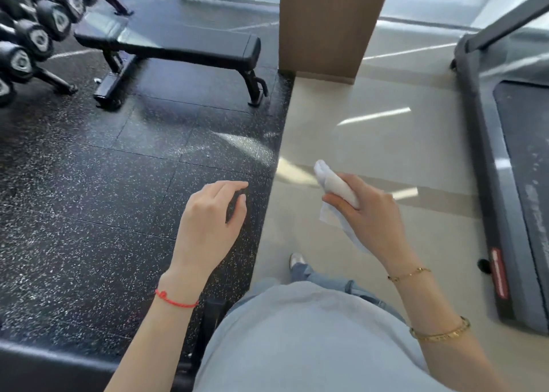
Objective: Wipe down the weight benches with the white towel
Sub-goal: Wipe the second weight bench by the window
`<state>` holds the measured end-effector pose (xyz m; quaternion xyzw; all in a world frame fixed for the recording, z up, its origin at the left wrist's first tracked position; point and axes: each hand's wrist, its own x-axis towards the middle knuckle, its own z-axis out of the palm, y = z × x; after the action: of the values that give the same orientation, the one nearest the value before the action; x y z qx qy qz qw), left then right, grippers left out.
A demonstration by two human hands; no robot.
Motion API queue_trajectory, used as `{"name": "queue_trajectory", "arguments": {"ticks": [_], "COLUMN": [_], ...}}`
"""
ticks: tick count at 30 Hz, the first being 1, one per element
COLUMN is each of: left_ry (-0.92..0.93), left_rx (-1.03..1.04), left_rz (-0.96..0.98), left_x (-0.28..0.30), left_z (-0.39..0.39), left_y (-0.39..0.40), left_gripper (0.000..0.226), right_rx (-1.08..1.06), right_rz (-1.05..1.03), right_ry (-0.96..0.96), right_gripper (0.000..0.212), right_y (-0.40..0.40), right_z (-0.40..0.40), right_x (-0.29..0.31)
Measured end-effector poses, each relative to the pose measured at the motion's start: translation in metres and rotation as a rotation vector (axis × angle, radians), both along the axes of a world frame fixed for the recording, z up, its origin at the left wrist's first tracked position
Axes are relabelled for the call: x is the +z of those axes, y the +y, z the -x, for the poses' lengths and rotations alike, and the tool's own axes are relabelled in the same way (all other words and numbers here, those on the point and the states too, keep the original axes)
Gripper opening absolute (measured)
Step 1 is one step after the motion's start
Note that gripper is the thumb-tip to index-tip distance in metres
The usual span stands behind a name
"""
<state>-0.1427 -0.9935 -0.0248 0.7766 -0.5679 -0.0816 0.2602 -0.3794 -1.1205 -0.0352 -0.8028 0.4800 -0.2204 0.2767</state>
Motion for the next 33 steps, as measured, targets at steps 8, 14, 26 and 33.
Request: {"name": "queue_trajectory", "arguments": {"ticks": [8, 14, 26, 33], "left_ry": [0.005, 0.011, -0.043, -0.028], "left_rx": [0.166, 0.249, 0.249, 0.192], "left_rz": [-0.002, -0.014, -0.018, -0.056], "left_x": [0.007, -0.006, 0.014, 0.021], "left_z": [-0.038, -0.098, -0.33, -0.441], "left_y": [-0.11, -0.189, -0.37, -0.47], "left_gripper": [0.023, 0.024, 0.024, 0.024], "right_rx": [0.222, 0.277, 0.298, 0.253], "right_rz": [0.017, 0.058, 0.007, -0.046], "right_ry": [0.022, 0.008, -0.038, -0.045], "right_gripper": [0.047, 0.027, 0.031, 0.032], "right_y": [-0.151, -0.239, -0.415, -0.503], "right_z": [-0.067, -0.143, -0.375, -0.476], "right_x": [0.006, -0.013, -0.001, 0.0]}}
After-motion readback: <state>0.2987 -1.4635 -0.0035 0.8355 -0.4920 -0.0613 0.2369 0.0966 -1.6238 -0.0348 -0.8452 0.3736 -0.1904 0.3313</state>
